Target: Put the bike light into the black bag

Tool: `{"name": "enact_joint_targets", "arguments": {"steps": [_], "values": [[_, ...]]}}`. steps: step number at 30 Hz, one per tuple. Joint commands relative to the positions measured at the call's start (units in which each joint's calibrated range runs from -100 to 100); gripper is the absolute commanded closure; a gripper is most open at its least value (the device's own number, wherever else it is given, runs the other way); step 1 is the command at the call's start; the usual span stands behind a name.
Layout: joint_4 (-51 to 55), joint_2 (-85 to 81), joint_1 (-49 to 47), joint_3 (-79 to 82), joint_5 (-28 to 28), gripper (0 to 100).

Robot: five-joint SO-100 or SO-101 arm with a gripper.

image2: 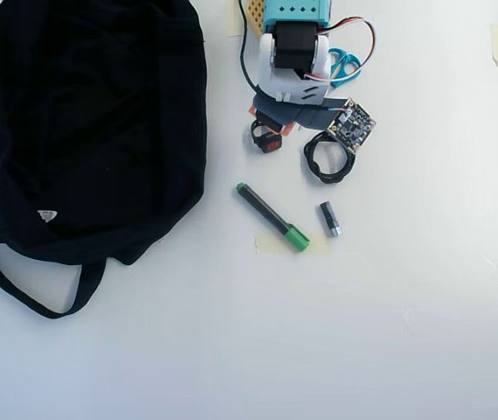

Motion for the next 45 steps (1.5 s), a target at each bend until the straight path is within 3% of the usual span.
{"name": "enact_joint_targets", "arguments": {"steps": [1,26,45], "values": [[-0.81,-0.46,-0.44,-0.10,1.57,98],[-5.46,-0.54,0.24,5.02,9.96,98],[-5.11,-1.62,-1.03,5.83,10.33,98]]}}
